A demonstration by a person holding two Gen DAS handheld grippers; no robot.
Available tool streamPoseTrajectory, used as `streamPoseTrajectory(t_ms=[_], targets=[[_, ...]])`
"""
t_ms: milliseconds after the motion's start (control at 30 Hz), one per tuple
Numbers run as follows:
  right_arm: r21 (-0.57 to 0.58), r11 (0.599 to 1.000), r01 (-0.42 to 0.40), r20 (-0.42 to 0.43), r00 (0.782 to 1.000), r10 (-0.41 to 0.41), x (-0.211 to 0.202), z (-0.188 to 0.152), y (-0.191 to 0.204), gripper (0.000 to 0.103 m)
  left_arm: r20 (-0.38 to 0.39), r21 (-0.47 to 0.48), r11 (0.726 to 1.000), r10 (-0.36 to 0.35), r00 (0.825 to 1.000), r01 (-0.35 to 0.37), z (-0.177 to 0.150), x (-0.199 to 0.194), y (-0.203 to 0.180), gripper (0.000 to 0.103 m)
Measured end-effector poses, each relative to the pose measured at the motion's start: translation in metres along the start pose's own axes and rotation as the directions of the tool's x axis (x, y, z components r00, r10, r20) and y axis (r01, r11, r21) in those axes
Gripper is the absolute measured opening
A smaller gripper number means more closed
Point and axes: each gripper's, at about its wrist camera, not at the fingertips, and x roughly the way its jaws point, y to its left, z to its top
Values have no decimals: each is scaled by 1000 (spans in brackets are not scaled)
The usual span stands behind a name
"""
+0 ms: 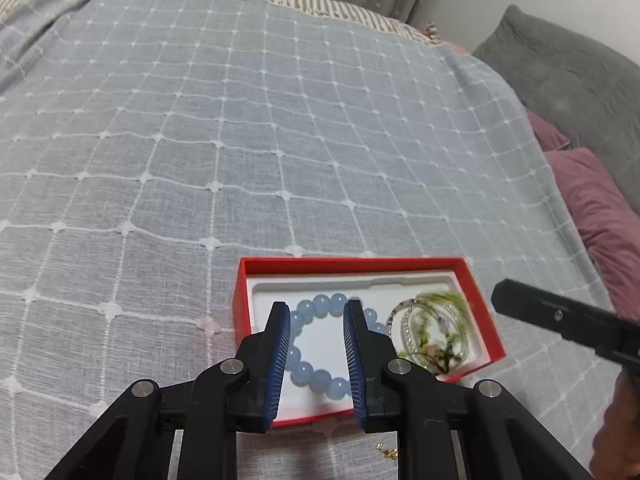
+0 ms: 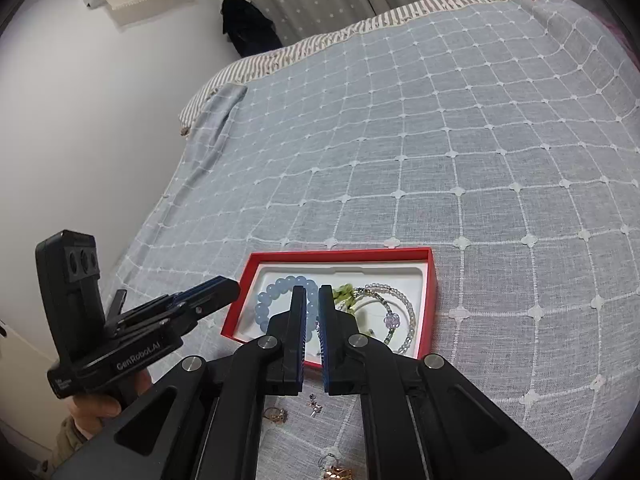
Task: Organize jewelry
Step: 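Open both tools to release the bracelets into the red box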
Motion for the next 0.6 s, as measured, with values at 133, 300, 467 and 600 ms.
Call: streamPoseTrajectory(t_ms=[133, 300, 467, 600], targets=[[-11, 1000, 20, -6, 1000, -21, -1, -2, 1, 7, -14, 26, 1000, 8, 1000, -8, -8, -2, -7, 22], [-9, 999, 32, -6, 999, -32, -9, -10, 3, 7, -23, 28, 1000, 3, 1000, -2, -16, -12, -6, 22], [-76, 994, 74, -9, 997, -75, -26, -27, 18, 7, -35, 21, 1000, -1, 999, 2, -20, -24, -6, 22], [-93, 989, 116, -26, 993, -118, -38, -43, 23, 7, -83, 12, 1000, 0, 997, 1, -29, -24, -8, 23]])
